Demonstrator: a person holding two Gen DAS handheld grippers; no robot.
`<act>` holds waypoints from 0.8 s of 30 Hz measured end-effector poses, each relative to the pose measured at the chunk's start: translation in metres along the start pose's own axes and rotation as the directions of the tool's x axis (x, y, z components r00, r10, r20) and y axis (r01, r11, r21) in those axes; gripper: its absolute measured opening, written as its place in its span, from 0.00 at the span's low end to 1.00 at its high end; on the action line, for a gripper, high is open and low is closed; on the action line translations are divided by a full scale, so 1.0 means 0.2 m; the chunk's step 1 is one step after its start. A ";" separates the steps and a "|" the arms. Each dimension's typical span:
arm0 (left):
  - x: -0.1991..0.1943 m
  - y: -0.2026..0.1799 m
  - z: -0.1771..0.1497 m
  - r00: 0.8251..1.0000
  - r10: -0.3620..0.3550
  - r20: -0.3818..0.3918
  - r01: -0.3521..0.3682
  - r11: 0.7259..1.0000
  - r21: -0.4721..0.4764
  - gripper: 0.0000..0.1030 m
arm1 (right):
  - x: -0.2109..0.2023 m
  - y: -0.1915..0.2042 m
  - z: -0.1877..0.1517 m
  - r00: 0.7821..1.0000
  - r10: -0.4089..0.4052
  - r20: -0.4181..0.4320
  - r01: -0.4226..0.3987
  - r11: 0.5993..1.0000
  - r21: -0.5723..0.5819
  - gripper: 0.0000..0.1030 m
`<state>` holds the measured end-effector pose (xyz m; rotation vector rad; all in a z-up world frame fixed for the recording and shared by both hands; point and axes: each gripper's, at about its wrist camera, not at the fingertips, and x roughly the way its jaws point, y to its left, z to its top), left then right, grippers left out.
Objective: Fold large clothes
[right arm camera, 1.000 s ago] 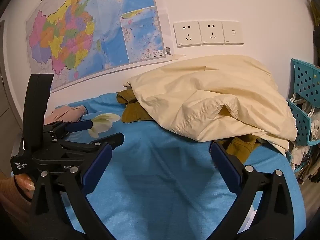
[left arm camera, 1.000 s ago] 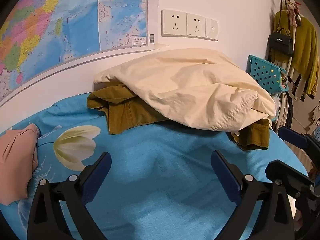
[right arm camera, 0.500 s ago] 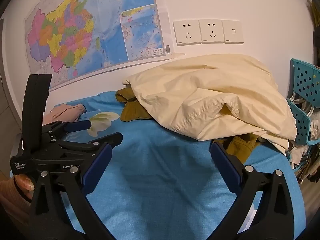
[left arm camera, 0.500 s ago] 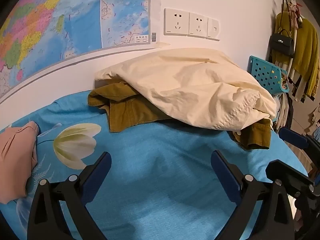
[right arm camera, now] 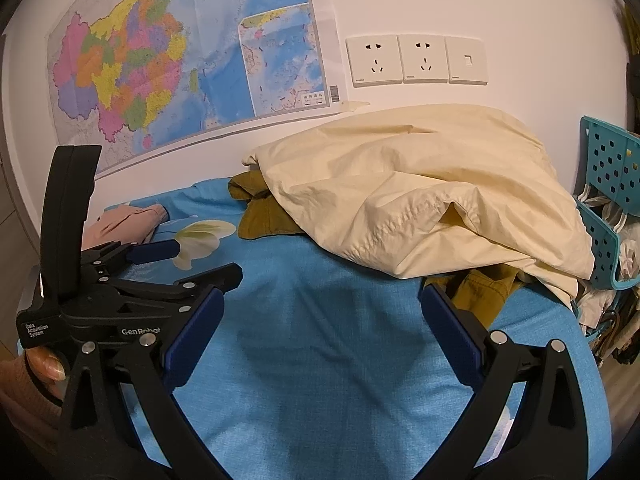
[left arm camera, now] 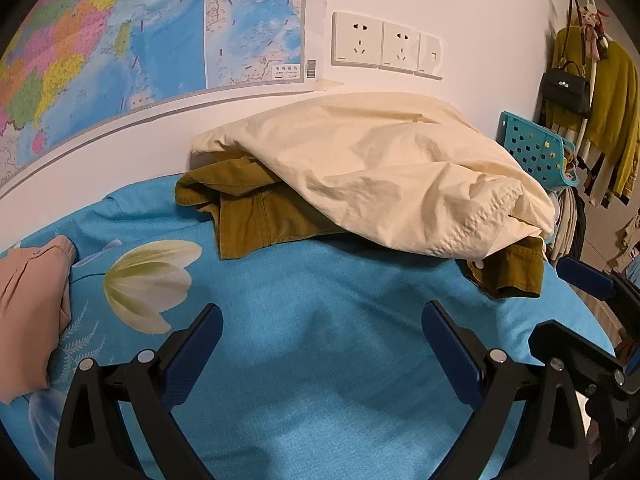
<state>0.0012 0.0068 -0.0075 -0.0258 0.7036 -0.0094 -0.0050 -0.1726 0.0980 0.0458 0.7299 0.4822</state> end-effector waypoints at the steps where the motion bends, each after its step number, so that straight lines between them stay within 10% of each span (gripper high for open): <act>1: 0.00 0.00 0.00 1.000 -0.001 0.001 0.001 1.000 -0.001 0.93 | 0.00 0.00 0.00 1.000 0.000 0.000 0.000 1.000 0.000 0.94; 24: 0.01 0.03 -0.01 1.000 0.005 -0.007 -0.005 1.000 -0.019 0.93 | 0.01 0.02 0.01 1.000 -0.003 -0.006 0.002 1.000 -0.025 0.95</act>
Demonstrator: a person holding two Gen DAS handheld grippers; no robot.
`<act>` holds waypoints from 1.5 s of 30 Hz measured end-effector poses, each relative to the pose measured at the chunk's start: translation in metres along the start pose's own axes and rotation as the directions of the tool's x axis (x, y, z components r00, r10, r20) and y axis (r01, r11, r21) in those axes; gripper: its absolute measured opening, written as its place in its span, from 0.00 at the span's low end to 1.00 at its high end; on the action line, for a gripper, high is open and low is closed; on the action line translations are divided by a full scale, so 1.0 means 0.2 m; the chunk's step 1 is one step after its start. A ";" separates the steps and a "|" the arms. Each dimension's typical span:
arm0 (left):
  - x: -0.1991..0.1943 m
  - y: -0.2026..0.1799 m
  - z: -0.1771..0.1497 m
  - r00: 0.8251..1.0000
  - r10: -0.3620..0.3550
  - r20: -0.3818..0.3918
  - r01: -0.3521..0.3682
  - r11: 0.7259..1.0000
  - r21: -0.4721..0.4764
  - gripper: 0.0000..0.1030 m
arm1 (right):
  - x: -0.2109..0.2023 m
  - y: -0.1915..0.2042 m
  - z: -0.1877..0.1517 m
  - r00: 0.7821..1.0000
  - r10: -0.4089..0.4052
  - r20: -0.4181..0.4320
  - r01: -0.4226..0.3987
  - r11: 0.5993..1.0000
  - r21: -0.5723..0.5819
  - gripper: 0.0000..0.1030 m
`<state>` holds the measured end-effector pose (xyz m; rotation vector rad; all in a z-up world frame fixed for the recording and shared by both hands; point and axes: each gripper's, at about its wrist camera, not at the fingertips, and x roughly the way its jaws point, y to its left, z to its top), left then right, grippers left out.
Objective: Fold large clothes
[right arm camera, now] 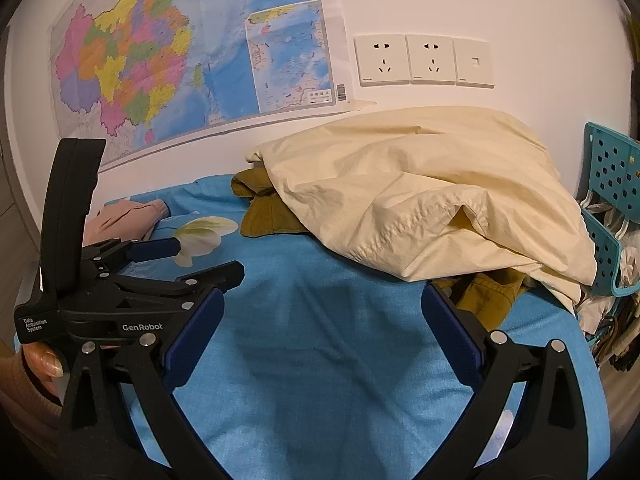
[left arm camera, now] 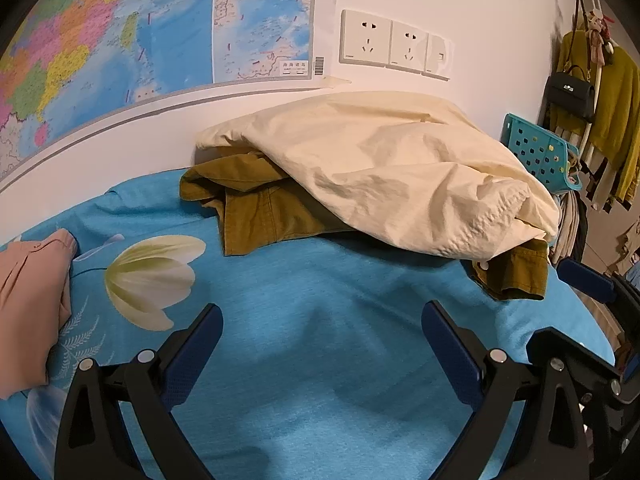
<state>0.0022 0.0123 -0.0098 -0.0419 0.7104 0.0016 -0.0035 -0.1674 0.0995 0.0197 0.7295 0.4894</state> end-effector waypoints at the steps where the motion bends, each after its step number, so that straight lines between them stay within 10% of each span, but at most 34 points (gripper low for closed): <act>1: 0.00 0.00 0.00 1.000 0.003 0.000 -0.003 1.000 -0.001 0.93 | 0.01 0.00 0.00 1.000 0.000 -0.001 0.000 1.000 -0.002 0.95; 19: 0.14 0.21 0.05 0.994 0.084 -0.076 -0.088 0.994 -0.058 0.93 | 0.30 0.08 0.08 0.994 -0.105 -0.018 0.097 0.961 -0.259 0.94; 29: 0.21 0.38 0.09 0.982 0.162 -0.101 -0.171 0.982 -0.084 0.93 | 0.81 0.25 0.08 0.961 -0.276 0.031 0.235 0.751 -0.617 0.92; 32: 0.23 0.41 0.09 0.980 0.168 -0.111 -0.178 0.980 -0.089 0.93 | 0.91 0.24 0.09 0.946 -0.322 0.037 0.259 0.684 -0.681 0.58; 34: 0.23 0.43 0.09 0.979 0.169 -0.114 -0.180 0.979 -0.095 0.93 | 0.86 0.19 0.16 0.959 -0.282 0.014 0.221 0.719 -0.658 0.20; 36: 0.25 0.44 0.10 0.979 0.168 -0.117 -0.180 0.979 -0.098 0.93 | 0.75 0.12 0.27 0.974 -0.226 0.016 0.190 0.777 -0.600 0.03; 41: 0.29 0.46 0.11 0.978 0.165 -0.130 -0.177 0.980 -0.090 0.93 | 0.61 0.00 0.48 0.981 -0.188 0.051 0.189 0.855 -0.483 0.17; 45: 0.31 0.47 0.11 0.977 0.165 -0.134 -0.178 0.980 -0.089 0.93 | 0.81 0.07 0.43 0.971 -0.239 0.017 0.203 0.783 -0.588 0.46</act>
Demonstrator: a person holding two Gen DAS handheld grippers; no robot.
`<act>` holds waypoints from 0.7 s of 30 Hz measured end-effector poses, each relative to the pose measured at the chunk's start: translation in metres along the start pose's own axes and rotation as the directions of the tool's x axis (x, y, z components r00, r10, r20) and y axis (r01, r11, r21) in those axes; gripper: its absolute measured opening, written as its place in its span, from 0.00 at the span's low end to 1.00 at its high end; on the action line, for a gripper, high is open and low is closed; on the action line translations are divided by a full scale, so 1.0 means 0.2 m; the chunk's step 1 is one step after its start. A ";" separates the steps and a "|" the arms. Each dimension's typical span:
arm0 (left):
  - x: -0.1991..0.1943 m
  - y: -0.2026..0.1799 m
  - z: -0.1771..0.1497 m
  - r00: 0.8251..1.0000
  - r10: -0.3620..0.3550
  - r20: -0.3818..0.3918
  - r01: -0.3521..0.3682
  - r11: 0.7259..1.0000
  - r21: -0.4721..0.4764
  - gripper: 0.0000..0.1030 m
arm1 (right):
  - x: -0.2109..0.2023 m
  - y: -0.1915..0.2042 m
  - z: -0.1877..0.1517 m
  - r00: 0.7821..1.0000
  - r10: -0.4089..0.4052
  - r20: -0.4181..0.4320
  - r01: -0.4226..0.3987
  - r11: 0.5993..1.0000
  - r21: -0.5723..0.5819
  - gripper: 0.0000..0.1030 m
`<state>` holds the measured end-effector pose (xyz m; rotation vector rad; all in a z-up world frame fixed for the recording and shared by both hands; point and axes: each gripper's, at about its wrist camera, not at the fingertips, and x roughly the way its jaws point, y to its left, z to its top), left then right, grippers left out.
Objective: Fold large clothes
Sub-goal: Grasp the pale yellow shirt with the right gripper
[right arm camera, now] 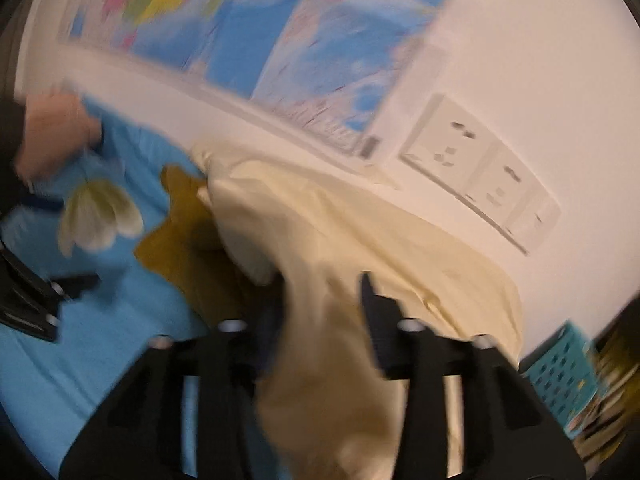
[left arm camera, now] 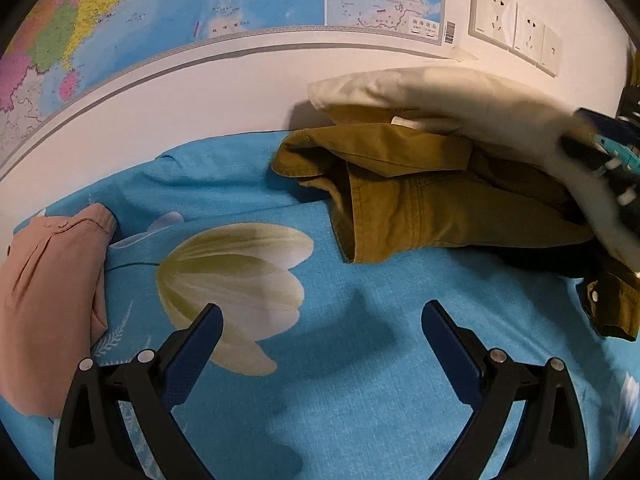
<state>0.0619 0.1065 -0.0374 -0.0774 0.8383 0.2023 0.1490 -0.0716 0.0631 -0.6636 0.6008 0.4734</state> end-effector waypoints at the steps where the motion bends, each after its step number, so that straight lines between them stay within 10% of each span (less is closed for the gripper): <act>1: 0.00 0.01 0.00 1.000 0.002 -0.002 -0.002 1.000 0.000 0.93 | 0.04 0.02 0.01 1.000 0.007 -0.006 -0.007 1.000 -0.006 0.46; 7: 0.01 0.05 0.00 1.000 0.001 -0.001 -0.001 1.000 -0.008 0.93 | 0.08 0.02 0.06 0.998 0.068 0.004 -0.068 0.997 -0.022 0.03; 15: 0.01 0.05 0.03 1.000 -0.017 0.012 0.017 1.000 -0.008 0.93 | -0.33 -0.36 0.13 0.985 0.115 0.130 -0.131 0.984 0.122 0.02; 21: -0.01 0.02 0.02 1.000 -0.014 0.018 0.014 1.000 0.011 0.93 | -0.20 -0.20 0.05 0.989 0.143 0.041 -0.145 0.988 0.056 0.35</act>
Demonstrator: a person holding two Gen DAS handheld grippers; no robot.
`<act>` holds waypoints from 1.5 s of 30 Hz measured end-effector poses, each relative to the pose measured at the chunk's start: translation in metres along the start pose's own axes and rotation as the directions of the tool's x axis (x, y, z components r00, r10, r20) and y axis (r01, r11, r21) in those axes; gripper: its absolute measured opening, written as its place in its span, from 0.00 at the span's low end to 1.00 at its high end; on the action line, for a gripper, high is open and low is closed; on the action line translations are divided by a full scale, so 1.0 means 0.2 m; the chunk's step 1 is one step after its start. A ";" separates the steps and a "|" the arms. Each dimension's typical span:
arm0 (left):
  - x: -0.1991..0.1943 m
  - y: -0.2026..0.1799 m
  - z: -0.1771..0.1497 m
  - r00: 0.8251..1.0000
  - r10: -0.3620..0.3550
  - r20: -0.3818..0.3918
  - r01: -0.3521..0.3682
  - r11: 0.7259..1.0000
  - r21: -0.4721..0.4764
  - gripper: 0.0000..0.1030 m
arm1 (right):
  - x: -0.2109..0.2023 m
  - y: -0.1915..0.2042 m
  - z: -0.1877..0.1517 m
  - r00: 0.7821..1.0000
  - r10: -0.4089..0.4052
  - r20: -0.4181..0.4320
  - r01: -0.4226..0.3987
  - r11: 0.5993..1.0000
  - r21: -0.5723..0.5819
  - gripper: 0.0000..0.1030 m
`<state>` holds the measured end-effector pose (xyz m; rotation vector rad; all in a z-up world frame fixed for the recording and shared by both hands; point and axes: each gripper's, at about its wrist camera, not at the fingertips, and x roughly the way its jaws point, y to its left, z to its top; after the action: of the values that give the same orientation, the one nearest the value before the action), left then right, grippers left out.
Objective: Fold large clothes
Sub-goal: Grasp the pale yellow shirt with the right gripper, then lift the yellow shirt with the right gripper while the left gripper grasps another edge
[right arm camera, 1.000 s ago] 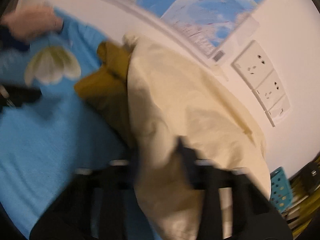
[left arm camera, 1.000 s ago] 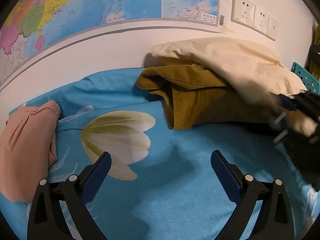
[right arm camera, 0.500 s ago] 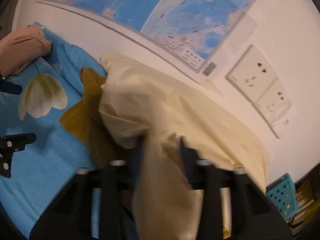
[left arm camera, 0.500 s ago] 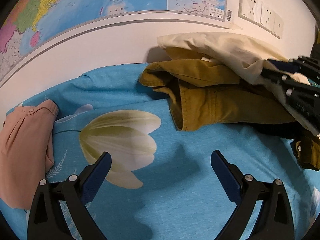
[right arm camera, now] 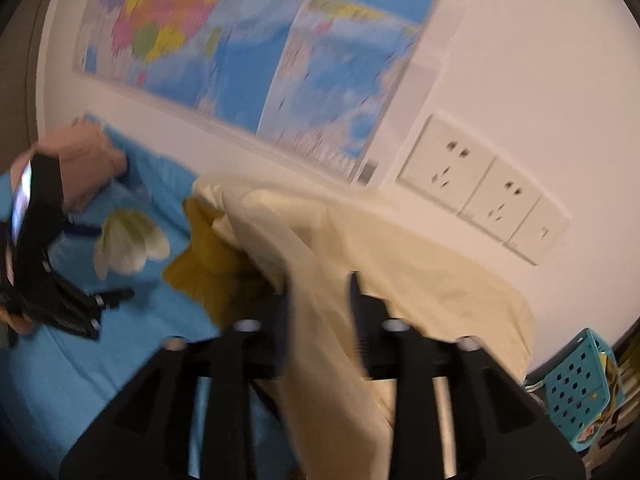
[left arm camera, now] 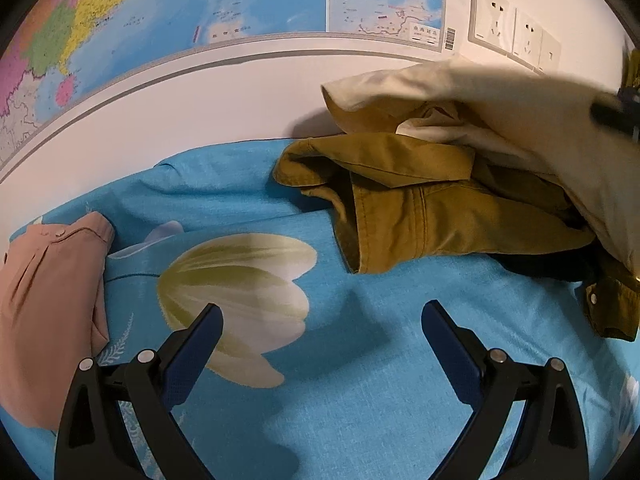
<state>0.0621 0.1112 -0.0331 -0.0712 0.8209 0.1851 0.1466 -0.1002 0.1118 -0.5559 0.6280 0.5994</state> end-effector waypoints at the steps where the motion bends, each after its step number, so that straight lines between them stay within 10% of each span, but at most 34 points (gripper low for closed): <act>1: 0.00 0.00 0.00 1.000 0.000 0.000 0.000 1.000 -0.002 0.93 | 0.02 0.03 -0.03 1.000 0.012 -0.006 -0.012 1.000 -0.007 0.39; 4: 0.01 0.02 0.00 1.000 0.003 -0.003 -0.003 1.000 -0.009 0.93 | 0.08 0.17 -0.10 1.000 -0.020 -0.013 0.019 0.997 -0.070 0.70; 10: 0.05 0.04 -0.01 1.000 0.009 -0.021 -0.009 1.000 -0.018 0.93 | 0.28 0.34 -0.20 0.993 -0.098 -0.070 0.082 0.977 -0.195 0.71; 15: 0.07 0.05 -0.01 1.000 0.013 -0.023 -0.013 1.000 -0.016 0.93 | 0.31 0.23 -0.14 0.989 -0.145 -0.041 0.139 0.982 -0.130 0.05; 23: 0.00 -0.05 0.10 0.994 -0.064 0.090 0.059 0.997 0.056 0.93 | -0.30 -0.39 0.17 0.980 -0.106 0.168 0.076 0.981 0.177 0.03; 30: 0.00 -0.30 0.25 0.956 -0.232 0.177 0.220 0.972 0.087 0.93 | -0.71 -0.73 0.26 0.949 -0.166 0.268 0.084 0.952 0.293 0.03; 40: -0.02 -0.65 0.36 0.850 -0.428 0.306 0.374 0.901 0.220 0.93 | -0.90 -0.94 0.18 0.932 -0.177 0.316 0.046 0.923 0.381 0.03; 41: 0.00 -0.68 0.37 0.832 -0.485 0.268 0.433 0.871 0.233 0.91 | -0.91 -0.96 0.17 0.933 -0.184 0.310 0.053 0.921 0.387 0.03; 43: 0.01 -0.72 0.37 0.812 -0.535 0.234 0.474 0.838 0.272 0.32 | -0.93 -0.98 0.14 0.934 -0.191 0.303 0.056 0.913 0.403 0.03; 45: 0.00 -0.78 0.39 0.806 -0.561 0.189 0.500 0.816 0.290 0.03 | -0.97 -1.00 0.12 0.932 -0.194 0.307 0.050 0.906 0.420 0.03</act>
<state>0.1471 -0.0316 0.0187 -0.0582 0.5174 -0.4327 0.1604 -0.2891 0.3171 -0.0901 0.3651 0.4131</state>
